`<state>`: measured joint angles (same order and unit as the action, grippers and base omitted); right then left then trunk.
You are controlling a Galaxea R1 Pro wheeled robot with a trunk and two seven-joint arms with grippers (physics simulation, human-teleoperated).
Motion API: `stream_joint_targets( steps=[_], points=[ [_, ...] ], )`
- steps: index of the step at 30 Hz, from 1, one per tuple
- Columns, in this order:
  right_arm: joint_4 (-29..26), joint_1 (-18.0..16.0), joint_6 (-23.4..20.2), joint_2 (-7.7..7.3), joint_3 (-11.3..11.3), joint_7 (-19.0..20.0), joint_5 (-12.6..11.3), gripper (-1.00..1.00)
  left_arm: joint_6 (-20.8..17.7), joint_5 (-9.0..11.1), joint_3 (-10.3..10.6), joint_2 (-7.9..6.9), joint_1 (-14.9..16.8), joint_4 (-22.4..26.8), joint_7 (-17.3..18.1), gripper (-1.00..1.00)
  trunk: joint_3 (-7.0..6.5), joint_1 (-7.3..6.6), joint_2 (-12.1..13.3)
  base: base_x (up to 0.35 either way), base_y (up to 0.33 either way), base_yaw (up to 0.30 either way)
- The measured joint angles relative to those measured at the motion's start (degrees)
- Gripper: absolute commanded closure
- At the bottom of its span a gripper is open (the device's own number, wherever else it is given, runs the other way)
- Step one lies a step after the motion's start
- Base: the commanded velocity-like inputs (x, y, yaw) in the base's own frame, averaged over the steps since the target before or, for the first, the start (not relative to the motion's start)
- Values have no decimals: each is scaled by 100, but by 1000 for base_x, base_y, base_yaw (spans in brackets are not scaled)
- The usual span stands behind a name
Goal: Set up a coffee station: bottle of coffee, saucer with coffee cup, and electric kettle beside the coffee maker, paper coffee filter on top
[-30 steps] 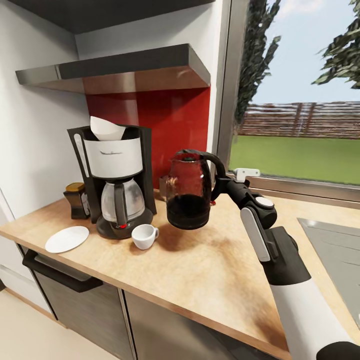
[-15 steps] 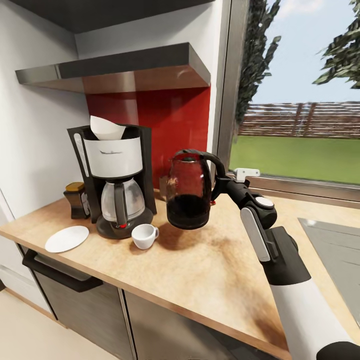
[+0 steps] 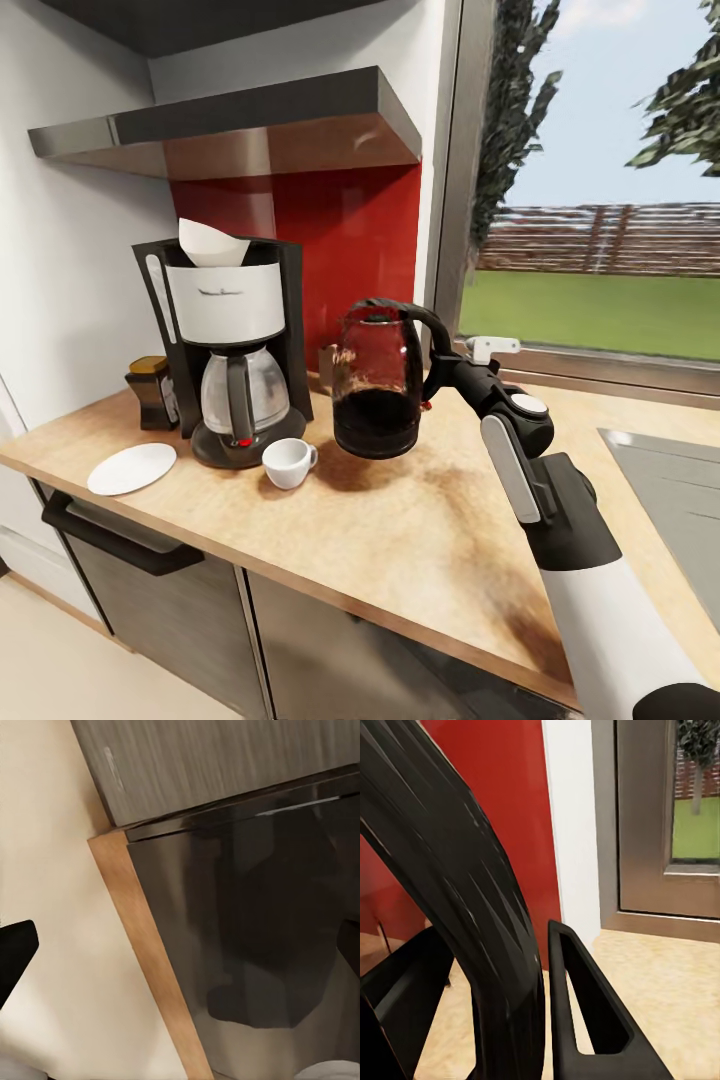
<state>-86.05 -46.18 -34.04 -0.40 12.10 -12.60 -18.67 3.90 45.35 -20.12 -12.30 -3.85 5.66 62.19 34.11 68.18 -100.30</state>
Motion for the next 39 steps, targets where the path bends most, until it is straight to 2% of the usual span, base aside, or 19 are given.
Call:
stream_joint_targets(
  steps=[4,6,8,14,22,27,28,30,34,39],
  points=[
    [16,1,-1,0,2,2,-4,100,0,0,2,0,0,0,0,-100,18,21,-38,0,0,0],
    [-44,66,-39,5,-62,-65,71,100,8,-13,-27,-53,0,18,-64,-100,18,21,-39,0,0,0],
    [-68,68,-35,-1,-129,-131,146,100,9,-13,-24,-46,0,18,-128,-100,18,21,-39,0,0,0],
    [-68,68,-32,-1,-314,-194,129,100,9,-12,-24,-46,0,18,-265,-100,18,21,-39,0,0,0],
    [-71,37,-23,-6,-301,-163,74,100,12,-11,-28,-60,0,14,-233,-100,18,21,-39,0,0,0],
    [-134,-82,-41,-15,-468,-326,49,100,15,-11,-27,-132,-1,2,-142,-100,17,22,-40,-30,68,0],
    [-156,-92,-49,-16,-541,-640,61,100,16,-10,-23,-135,0,2,-151,-100,17,21,-39,-22,48,0],
    [-170,-98,-65,-15,-556,-665,-7,100,16,-9,-20,-138,0,1,-159,-100,18,21,-39,-13,29,-33],
    [-184,-111,-269,-17,-570,-681,-1,100,16,-9,-19,-141,1,-1,-166,-100,9,21,-39,-4,9,-159],
    [-186,-113,-302,-17,-572,-683,5,100,16,-11,-23,-144,0,0,-165,-100,-12,21,-39,-1,134,-147]
  ],
)
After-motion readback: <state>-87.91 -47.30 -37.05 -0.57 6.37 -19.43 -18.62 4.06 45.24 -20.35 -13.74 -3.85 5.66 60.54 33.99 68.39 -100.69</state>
